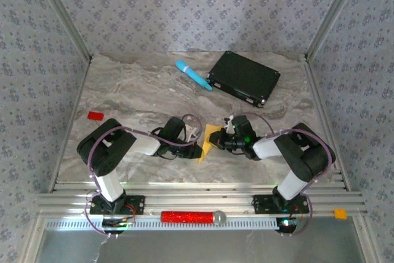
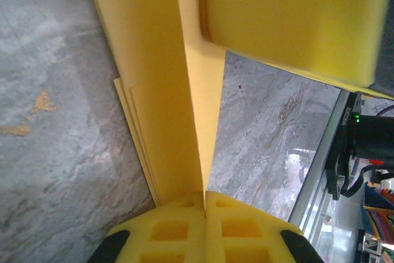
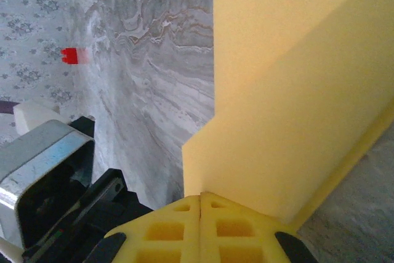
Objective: Fold a paper plane with a square sheet of paper (pick it up from the middle)
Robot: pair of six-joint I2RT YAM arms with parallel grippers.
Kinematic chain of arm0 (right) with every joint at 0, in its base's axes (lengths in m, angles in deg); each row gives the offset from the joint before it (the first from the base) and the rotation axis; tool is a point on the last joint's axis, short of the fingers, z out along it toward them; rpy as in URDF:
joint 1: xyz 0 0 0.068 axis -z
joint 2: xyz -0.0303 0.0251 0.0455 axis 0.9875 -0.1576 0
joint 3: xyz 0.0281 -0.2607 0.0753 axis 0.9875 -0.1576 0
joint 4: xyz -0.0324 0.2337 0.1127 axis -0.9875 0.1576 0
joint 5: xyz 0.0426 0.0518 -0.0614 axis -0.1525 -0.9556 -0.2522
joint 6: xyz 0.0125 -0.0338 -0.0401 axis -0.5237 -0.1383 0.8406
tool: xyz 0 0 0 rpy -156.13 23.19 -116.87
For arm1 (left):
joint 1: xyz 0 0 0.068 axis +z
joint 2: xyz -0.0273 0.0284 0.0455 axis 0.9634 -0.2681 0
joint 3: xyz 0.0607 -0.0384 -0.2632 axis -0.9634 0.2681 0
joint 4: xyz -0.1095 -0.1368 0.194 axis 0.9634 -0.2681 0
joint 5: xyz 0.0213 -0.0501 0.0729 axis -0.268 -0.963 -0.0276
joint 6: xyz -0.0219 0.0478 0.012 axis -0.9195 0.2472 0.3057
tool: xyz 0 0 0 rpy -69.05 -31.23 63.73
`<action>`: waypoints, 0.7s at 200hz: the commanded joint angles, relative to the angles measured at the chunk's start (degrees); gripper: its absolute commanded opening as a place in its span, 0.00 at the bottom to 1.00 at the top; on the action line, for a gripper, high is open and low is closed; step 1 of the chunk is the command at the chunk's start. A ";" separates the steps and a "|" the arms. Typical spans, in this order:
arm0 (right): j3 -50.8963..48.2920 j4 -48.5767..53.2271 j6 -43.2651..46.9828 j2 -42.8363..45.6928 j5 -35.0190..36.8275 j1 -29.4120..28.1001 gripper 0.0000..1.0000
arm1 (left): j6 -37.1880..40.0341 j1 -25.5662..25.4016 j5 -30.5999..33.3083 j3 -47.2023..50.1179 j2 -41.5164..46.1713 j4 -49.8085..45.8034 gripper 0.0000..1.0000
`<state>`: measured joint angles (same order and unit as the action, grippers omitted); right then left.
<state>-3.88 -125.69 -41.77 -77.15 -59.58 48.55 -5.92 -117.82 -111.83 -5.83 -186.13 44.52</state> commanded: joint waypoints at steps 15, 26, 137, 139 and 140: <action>1.34 -2.55 -1.06 -0.85 -1.01 -0.05 0.06 | -1.48 0.41 1.78 1.75 -3.07 -4.92 0.00; 1.44 -2.46 -1.07 -1.18 -1.02 0.00 0.06 | -1.87 0.63 1.84 1.91 -3.20 -4.77 0.00; 1.96 -4.21 -1.85 -4.95 -1.57 0.54 0.06 | -6.34 1.20 2.46 4.04 -5.09 -1.50 0.00; 1.90 -4.21 -1.83 -4.96 -1.53 0.49 0.06 | -6.40 1.24 2.42 4.04 -5.09 -1.40 0.00; 1.89 -4.21 -1.84 -4.97 -1.55 0.49 0.06 | -6.42 1.26 2.39 4.04 -5.14 -1.36 0.00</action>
<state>-2.59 -129.58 -43.28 -81.41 -60.61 48.68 -11.88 -116.69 -113.75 -4.56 -187.29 48.83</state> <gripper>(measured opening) 0.061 0.052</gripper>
